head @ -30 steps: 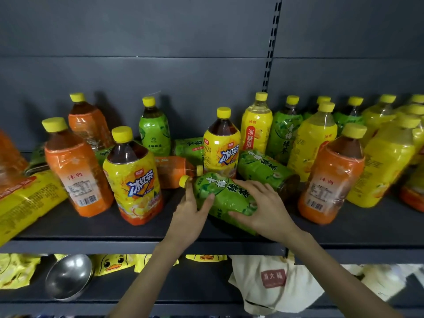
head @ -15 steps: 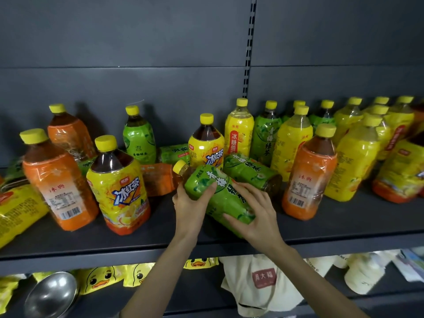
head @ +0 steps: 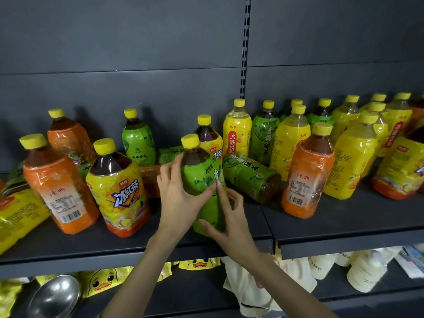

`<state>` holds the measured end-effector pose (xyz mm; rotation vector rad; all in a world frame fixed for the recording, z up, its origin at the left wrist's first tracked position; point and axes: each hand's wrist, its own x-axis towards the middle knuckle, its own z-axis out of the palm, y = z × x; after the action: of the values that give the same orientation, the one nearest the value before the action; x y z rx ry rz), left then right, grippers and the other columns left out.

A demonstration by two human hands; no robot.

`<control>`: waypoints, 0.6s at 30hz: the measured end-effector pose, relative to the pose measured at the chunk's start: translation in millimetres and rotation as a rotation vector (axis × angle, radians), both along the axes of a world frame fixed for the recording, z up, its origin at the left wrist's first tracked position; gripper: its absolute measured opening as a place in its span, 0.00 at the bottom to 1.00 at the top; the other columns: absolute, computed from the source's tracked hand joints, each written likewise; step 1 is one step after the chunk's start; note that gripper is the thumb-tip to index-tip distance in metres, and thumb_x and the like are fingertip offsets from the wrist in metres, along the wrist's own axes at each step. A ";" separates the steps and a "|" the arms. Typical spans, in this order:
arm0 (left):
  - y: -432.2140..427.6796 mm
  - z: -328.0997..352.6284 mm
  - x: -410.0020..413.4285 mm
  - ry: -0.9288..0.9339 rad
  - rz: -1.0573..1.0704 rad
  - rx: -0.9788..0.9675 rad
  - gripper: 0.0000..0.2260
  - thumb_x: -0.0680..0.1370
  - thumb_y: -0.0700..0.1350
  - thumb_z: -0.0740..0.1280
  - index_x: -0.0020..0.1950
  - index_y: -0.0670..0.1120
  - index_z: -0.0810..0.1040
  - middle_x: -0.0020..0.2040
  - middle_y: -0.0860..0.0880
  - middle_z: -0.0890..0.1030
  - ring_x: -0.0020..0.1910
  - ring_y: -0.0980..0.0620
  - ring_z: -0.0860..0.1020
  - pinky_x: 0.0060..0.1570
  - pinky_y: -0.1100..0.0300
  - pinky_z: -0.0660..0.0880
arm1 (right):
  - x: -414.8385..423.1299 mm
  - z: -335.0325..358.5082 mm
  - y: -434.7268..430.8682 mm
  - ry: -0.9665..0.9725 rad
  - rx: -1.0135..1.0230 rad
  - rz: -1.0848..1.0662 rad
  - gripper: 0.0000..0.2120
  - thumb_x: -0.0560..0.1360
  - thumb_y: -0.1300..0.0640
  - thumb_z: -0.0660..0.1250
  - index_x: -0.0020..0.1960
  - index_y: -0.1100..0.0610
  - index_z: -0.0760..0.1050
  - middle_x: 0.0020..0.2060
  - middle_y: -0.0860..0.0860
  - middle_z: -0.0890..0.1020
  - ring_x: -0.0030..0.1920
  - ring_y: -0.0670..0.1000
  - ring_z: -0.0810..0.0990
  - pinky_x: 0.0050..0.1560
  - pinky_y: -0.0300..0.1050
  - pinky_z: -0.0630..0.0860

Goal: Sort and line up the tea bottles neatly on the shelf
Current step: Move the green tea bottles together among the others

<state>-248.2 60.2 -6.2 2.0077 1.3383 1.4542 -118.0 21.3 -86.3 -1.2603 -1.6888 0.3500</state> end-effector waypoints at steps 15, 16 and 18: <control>13.8 -1.4 -30.8 0.108 -0.133 0.016 0.38 0.71 0.50 0.73 0.73 0.59 0.53 0.72 0.51 0.59 0.70 0.56 0.59 0.64 0.59 0.63 | 75.2 53.3 30.1 -0.536 0.011 -0.226 0.16 0.79 0.50 0.59 0.65 0.50 0.73 0.64 0.48 0.73 0.65 0.50 0.68 0.63 0.53 0.69; 13.2 -3.0 -29.7 0.105 -0.119 0.024 0.38 0.71 0.51 0.72 0.74 0.59 0.54 0.72 0.51 0.59 0.71 0.55 0.60 0.63 0.57 0.65 | 80.0 58.1 37.8 -0.579 -0.041 -0.260 0.17 0.79 0.51 0.59 0.67 0.50 0.71 0.66 0.49 0.70 0.67 0.51 0.66 0.65 0.53 0.67; 13.2 -5.0 -29.0 0.102 -0.104 0.028 0.38 0.70 0.51 0.73 0.75 0.56 0.55 0.72 0.52 0.60 0.71 0.53 0.61 0.62 0.56 0.66 | 85.1 66.6 53.4 -0.630 -0.163 -0.316 0.19 0.79 0.50 0.60 0.70 0.50 0.67 0.70 0.51 0.66 0.70 0.53 0.61 0.67 0.56 0.65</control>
<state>-277.2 73.4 -11.3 2.1616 1.2379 1.3488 -32.8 74.7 -19.6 -1.8638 -1.9521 -0.1219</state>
